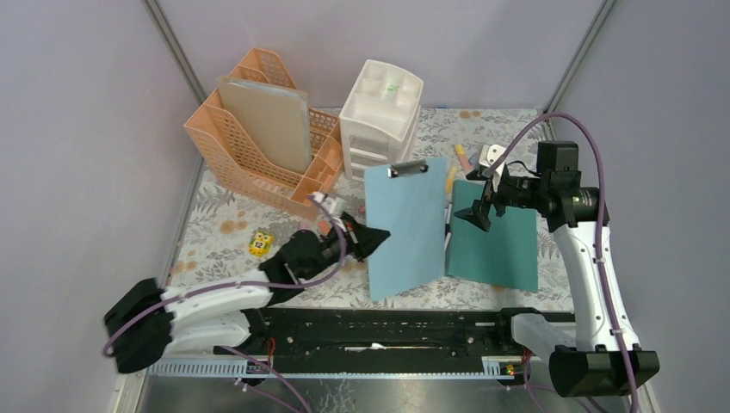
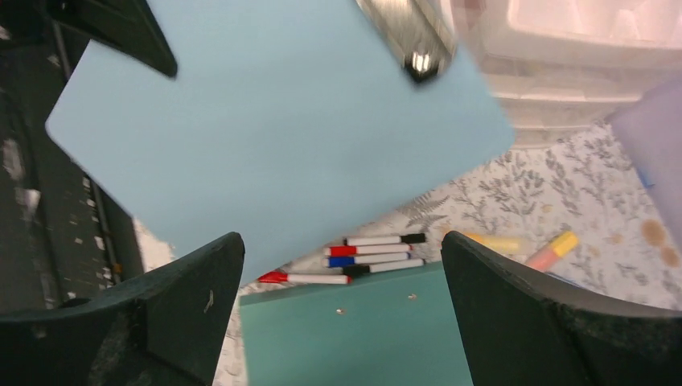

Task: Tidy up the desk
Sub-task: Pick up the folder from the center of the board.

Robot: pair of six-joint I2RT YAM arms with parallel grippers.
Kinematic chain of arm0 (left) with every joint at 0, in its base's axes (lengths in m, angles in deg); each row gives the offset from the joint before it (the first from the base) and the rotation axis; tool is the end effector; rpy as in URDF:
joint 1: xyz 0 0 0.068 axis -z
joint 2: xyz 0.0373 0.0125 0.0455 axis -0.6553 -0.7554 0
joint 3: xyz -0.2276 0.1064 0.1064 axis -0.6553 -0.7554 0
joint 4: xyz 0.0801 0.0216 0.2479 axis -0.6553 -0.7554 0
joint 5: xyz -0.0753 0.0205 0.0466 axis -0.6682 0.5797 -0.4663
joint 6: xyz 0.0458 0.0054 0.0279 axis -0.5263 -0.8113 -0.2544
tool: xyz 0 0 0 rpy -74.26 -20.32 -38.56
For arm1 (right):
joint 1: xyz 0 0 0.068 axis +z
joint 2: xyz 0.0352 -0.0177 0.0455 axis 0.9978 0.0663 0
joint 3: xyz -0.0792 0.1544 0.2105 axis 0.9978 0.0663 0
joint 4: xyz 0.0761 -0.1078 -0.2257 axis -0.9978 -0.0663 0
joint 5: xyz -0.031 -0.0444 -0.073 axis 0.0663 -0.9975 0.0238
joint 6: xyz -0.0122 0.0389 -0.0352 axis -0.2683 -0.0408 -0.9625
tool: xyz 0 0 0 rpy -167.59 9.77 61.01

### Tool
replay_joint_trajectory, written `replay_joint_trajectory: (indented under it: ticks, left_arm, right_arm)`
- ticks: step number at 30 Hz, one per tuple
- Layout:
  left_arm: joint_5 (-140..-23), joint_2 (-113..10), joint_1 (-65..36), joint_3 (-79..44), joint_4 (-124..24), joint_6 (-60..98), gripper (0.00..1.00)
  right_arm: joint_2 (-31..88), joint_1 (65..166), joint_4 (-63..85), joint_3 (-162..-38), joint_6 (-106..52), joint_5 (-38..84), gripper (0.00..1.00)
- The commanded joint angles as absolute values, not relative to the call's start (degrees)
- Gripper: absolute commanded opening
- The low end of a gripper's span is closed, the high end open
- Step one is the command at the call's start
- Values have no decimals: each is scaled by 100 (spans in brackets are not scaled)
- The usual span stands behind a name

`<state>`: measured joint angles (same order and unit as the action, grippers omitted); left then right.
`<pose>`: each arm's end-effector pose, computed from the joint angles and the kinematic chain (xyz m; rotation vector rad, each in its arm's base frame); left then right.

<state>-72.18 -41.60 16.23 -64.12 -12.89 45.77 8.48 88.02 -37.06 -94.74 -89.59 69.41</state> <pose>0.1338 -0.2059 0.2401 0.2733 1.7167 -1.2538 0.1984 0.0351 0.3825 -1.3360 1.4670 0.4560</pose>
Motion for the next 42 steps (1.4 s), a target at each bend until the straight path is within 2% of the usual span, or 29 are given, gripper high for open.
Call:
replay_joint_trajectory:
  ticks: [1,5,11,20,21,22,26,31,35,42]
  left_arm:
    - [-6352,-2711,1636,-6408,-2463,3660,0]
    - [-5760,-1810,1623,-6062,-3591,2934,0]
    - [-6351,-1087,1555,-5638,-4333,1538,0]
    - [-7439,-880,1150,-5394,-4105,1678,0]
    - [-7638,-903,1026,-5363,-4047,1768,0]
    - [-7871,-947,883,-5314,-3986,1876,0]
    - [-8951,-1420,26,-5083,-3771,2397,0]
    - [-10528,-1938,-1139,-5170,-2478,3535,0]
    - [-11675,-2447,-2001,-5271,-891,4926,0]
    - [-12855,-3512,-3036,-5325,2038,7303,0]
  right_arm:
    - [651,8828,-3680,-9534,-7584,7298,100]
    - [477,8814,-2893,-8869,-6872,7190,100]
    - [550,8797,-2893,-8528,-6872,7190,100]
    - [1372,8850,-2893,-8740,-6872,7190,100]
    - [1453,8867,-2080,-8808,-6225,8139,100]
    - [1541,8918,-1875,-8876,-6061,8439,100]
    - [1842,9198,-1535,-9137,-5713,8465,100]
    - [2052,9514,-759,-9205,-5193,8473,100]
    - [2188,9578,285,-9242,-4300,8162,100]
    - [2662,9710,1390,-9646,-2940,8517,100]
